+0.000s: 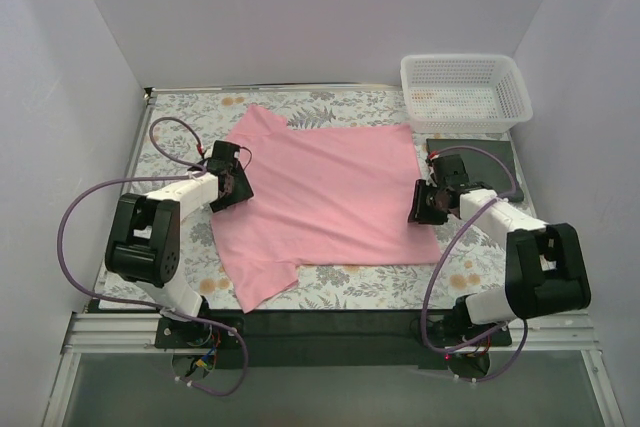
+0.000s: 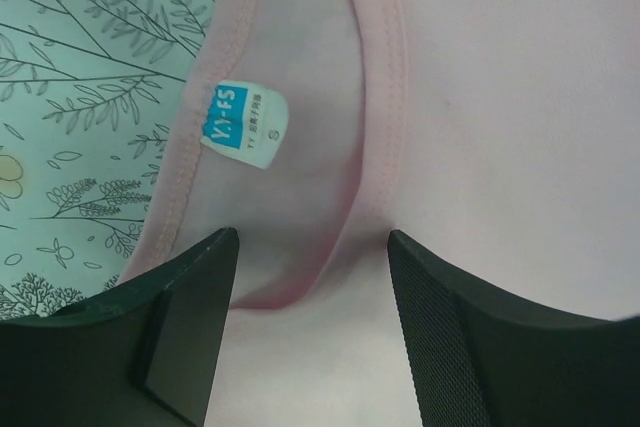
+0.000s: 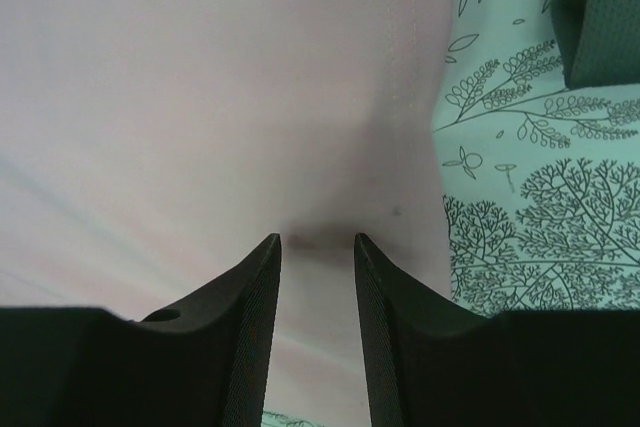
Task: Fold and stack the t-shirts
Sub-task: Flatten the tshirt out
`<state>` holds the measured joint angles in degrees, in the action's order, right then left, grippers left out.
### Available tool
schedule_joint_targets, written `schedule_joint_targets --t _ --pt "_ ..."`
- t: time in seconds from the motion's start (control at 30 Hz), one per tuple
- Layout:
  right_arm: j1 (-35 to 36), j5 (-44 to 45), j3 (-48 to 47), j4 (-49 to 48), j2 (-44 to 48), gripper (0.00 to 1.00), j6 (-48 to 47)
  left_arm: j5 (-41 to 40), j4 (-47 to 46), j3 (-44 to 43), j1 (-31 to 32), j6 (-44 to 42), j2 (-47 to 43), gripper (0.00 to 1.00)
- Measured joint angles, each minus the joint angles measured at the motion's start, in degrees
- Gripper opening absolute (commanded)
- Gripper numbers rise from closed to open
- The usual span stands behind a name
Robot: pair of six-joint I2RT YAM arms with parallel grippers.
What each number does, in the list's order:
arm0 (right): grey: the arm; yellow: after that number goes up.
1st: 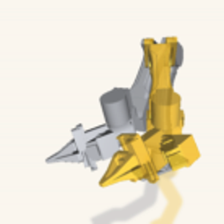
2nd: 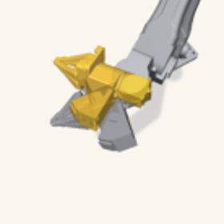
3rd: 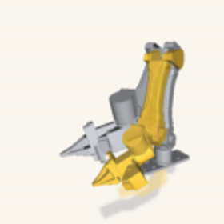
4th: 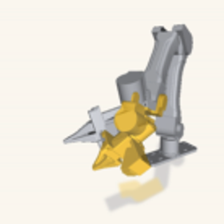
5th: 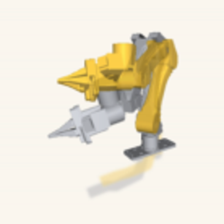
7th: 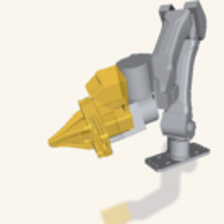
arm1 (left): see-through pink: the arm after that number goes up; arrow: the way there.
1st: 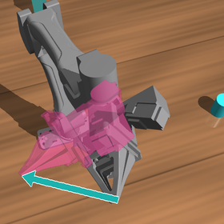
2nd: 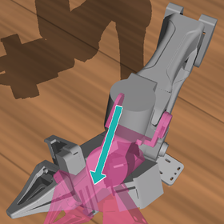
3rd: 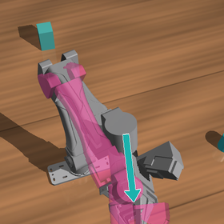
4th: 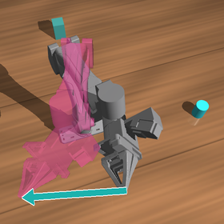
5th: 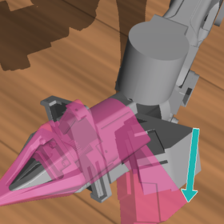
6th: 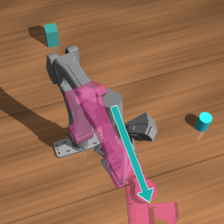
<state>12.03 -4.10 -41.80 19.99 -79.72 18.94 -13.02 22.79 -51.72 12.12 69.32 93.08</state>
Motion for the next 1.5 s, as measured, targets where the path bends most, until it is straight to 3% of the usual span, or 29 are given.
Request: schedule_joint_targets --t 0.27,0.5,0.67,0.97,1.5 --pt "0.0 0.92 -6.32 -2.73 -9.97 0.35 -2.03 -1.33 -1.11 -8.35 -4.11 0.07 8.46 0.56" --pt "0.48 1.44 -12.52 -2.99 -13.55 0.37 -3.87 0.42 -0.28 -13.51 -6.6 0.37 11.85 0.69" --pt "2.75 2.69 -11.74 -0.42 -7.74 0.4 -4.42 2.73 0.44 -9.14 -6.23 0.55 4.11 0.72" --pt "5.97 5.9 2.16 6.25 4.72 0.48 -1.88 3.76 3.54 4.26 -4.5 3.34 -20.68 0.7" --pt "5.99 6.45 5.27 8.28 9.18 0.48 1.86 -2.99 14.78 14.36 -4.5 14.99 -23.58 0.55"
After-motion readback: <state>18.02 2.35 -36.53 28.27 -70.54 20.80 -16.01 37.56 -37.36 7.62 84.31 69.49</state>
